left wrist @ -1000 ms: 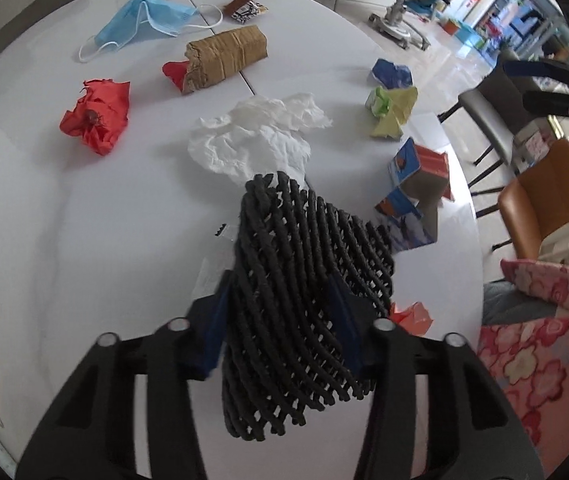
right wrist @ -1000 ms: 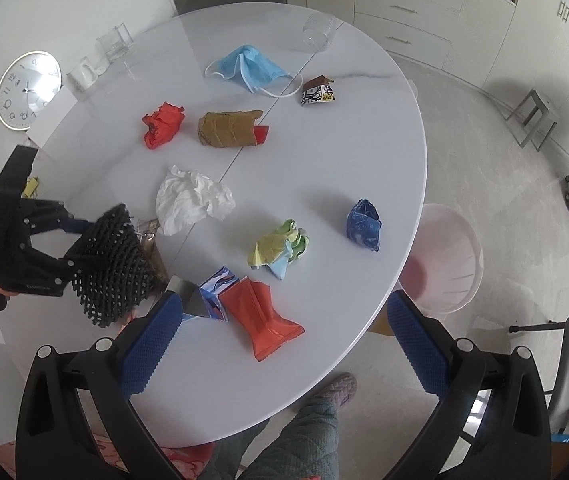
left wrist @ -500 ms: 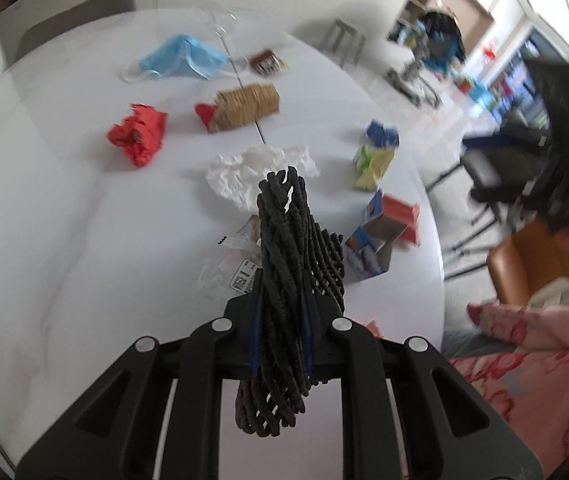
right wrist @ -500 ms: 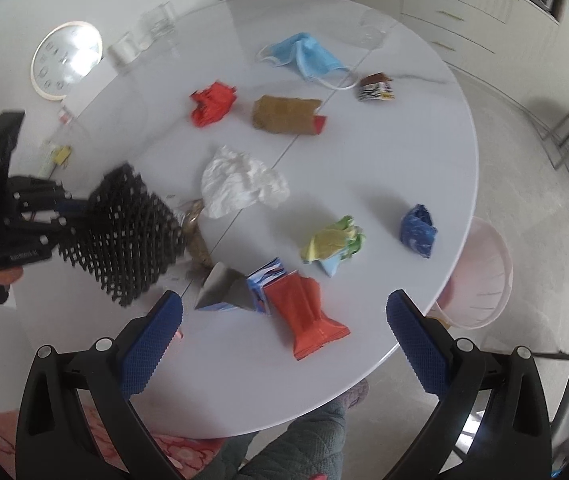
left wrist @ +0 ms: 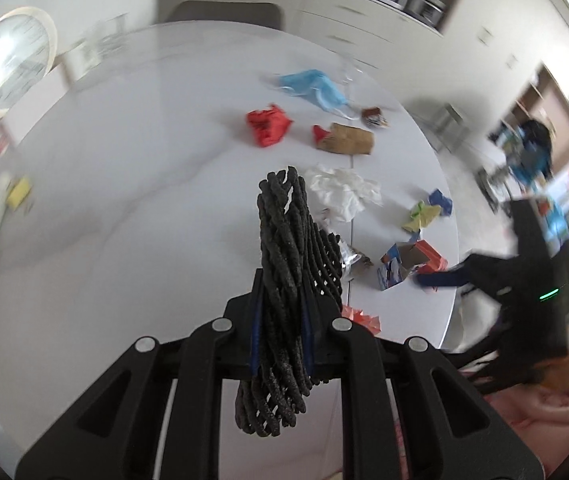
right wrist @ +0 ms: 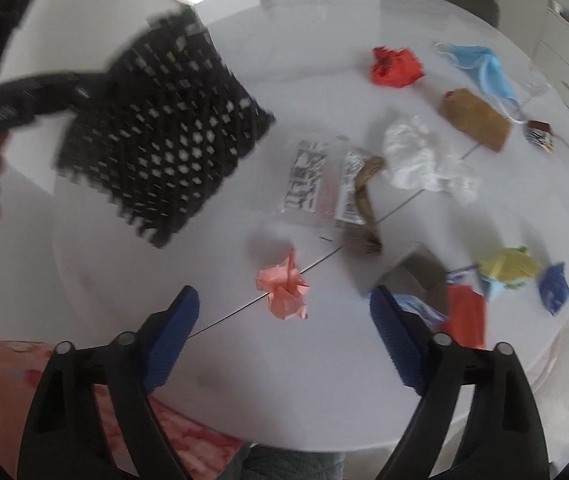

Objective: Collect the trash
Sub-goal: 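Lift the black mesh with the left tool while the right tool grasps pink paper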

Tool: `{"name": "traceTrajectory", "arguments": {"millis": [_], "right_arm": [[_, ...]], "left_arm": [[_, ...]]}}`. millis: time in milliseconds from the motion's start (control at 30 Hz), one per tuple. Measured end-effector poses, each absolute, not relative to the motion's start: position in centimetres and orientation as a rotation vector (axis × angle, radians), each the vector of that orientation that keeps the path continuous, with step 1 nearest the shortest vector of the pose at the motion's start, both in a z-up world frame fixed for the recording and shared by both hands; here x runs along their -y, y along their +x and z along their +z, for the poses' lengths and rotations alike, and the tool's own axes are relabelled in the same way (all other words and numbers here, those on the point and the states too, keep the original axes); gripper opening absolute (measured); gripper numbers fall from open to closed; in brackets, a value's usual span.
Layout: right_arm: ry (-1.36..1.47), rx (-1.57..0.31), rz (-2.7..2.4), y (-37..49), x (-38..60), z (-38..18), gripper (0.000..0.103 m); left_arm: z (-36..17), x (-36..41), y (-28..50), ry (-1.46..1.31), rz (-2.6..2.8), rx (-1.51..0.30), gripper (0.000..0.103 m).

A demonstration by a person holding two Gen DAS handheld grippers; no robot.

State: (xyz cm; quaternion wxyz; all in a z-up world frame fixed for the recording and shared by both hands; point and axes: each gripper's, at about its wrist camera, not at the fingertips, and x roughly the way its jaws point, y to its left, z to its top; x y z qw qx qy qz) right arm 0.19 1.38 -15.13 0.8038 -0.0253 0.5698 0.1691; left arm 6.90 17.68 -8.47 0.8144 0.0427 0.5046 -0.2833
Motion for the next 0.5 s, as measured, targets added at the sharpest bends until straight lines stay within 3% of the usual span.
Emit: {"name": "traceTrajectory", "arguments": {"millis": [167, 233, 267, 500], "right_arm": [[-0.2, -1.277, 0.366, 1.0, -3.4, -19.5, 0.058], [-0.21, -1.284, 0.384, 1.0, -3.7, -20.0, 0.035], [-0.21, -1.275, 0.381, 1.0, -3.7, -20.0, 0.031], [-0.114, -1.214, 0.424, -0.2, -1.9, -15.9, 0.029]], "left_arm": [[-9.0, -19.0, 5.0, 0.059, -0.527, -1.08, 0.015], [-9.0, -19.3, 4.6, 0.045, -0.509, -1.078, 0.015], [-8.9, -19.5, 4.2, 0.036, -0.493, -1.07, 0.015], [-7.1, -18.9, 3.4, 0.052, -0.478, -1.025, 0.015]]}}
